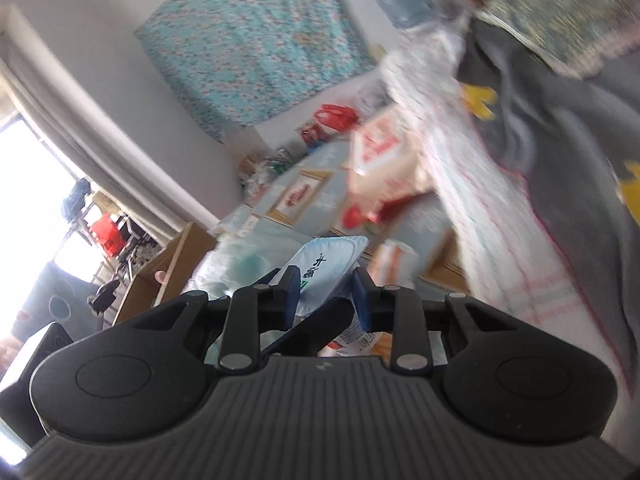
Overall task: Organize soft objects
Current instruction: 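Lift the yogurt cup with the right tool and carry it over the box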
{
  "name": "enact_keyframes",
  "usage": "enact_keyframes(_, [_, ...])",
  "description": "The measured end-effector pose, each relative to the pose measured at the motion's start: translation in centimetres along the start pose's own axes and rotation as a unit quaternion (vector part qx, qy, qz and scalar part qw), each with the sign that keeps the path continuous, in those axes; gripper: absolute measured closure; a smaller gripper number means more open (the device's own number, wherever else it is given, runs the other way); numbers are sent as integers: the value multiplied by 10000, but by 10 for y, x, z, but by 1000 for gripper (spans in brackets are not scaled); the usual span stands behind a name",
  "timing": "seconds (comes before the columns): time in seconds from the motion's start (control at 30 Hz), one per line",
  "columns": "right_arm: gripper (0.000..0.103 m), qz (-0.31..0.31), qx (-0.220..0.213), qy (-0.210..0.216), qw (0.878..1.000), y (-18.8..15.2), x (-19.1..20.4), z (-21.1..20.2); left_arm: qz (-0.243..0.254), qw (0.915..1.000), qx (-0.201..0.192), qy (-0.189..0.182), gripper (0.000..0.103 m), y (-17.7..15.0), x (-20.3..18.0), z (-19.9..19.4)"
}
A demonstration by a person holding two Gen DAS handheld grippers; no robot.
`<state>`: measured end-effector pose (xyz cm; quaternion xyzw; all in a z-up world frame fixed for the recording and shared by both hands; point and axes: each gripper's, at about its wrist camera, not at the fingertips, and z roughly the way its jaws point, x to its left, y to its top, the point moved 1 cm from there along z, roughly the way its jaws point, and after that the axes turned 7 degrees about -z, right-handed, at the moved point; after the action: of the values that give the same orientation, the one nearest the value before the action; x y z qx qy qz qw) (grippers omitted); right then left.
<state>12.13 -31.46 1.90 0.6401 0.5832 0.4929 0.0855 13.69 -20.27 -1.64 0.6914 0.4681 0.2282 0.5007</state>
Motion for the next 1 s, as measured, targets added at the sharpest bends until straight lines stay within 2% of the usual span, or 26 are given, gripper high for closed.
enact_keyframes(0.13, [75, -418, -33, 292, 9987, 17, 40, 3, -94, 9987, -375, 344, 39, 18, 16, -31])
enact_keyframes(0.23, [75, -715, 24, 678, 9951, 27, 77, 14, -254, 9947, -604, 791, 39, 30, 35, -62])
enact_keyframes(0.37, [75, -1085, 241, 1271, 9856, 31, 133, 43, -588, 9852, -774, 1414, 39, 38, 72, -107])
enact_keyframes(0.53, [75, -1361, 821, 2061, 9655, 23, 205, 98, -1002, 9670, -782, 2209, 39, 36, 130, -160])
enact_keyframes(0.63, [74, -1533, 1324, 2379, 9499, 13, 248, 138, -1328, 9535, -649, 2625, 39, 31, 168, -186])
enact_keyframes(0.73, [74, -1565, 1914, 2562, 9345, 1, 285, 179, -1599, 9437, -383, 2872, 39, 25, 209, -208])
enact_keyframes(0.9, [74, -1622, 2864, 2507, 9104, -27, 331, 243, -2026, 9306, 412, 3019, 39, 10, 269, -221])
enact_keyframes(1.0, [73, -1626, 3277, 2379, 8998, -47, 344, 272, -2313, 9213, 878, 2999, 39, 0, 294, -221])
